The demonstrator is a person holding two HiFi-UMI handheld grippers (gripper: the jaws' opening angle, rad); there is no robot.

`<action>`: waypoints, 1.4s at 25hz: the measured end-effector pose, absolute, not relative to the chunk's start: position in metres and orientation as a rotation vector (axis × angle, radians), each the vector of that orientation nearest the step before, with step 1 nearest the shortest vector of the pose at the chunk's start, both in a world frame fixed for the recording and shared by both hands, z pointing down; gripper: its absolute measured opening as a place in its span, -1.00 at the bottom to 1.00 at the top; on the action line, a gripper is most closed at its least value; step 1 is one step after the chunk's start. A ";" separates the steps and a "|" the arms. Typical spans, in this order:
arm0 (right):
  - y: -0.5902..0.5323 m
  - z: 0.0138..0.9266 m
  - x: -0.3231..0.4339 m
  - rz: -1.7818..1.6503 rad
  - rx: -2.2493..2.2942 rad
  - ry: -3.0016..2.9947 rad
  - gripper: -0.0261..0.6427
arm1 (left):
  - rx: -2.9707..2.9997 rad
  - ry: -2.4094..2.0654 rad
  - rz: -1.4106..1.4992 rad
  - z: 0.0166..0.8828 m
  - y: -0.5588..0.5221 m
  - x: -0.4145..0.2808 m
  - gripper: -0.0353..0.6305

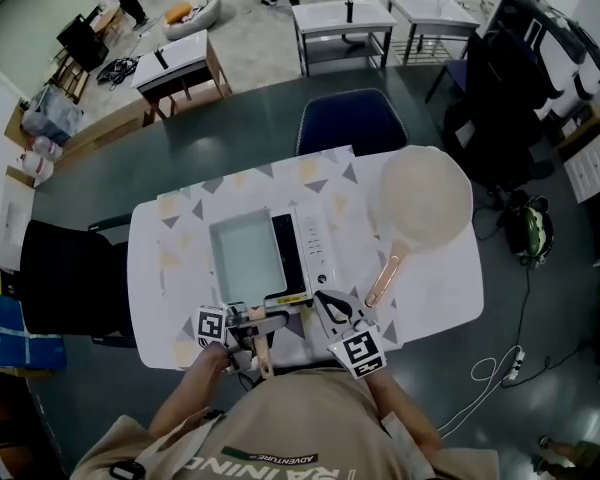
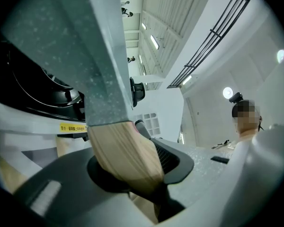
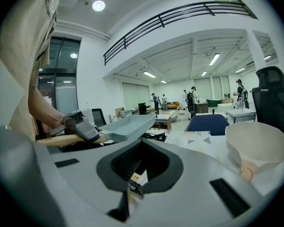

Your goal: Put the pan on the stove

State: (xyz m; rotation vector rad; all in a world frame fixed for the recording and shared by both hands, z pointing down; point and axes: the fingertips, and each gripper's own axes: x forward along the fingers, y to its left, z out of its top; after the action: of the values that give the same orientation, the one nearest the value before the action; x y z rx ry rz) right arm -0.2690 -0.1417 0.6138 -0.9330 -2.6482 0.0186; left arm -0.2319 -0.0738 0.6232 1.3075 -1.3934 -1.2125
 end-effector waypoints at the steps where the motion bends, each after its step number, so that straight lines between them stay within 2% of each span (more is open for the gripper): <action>1: -0.143 0.616 -0.269 0.016 -0.925 -2.643 -0.93 | 1.308 -1.389 -1.207 0.626 -0.074 -0.232 -0.52; 21: -0.153 0.625 -0.252 0.005 -0.803 -2.616 -0.93 | 1.279 -1.349 -1.150 0.675 -0.073 -0.243 -0.53; 35: -0.151 0.611 -0.250 0.011 -0.795 -2.656 -0.93 | 1.252 -1.342 -1.160 0.675 -0.074 -0.244 -0.53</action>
State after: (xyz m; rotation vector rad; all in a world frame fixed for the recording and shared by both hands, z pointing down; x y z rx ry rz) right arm -0.2498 -0.1513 0.6110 -0.7951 -2.6557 0.0112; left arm -0.2437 -0.0737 0.6754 1.2519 -1.3419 -1.1597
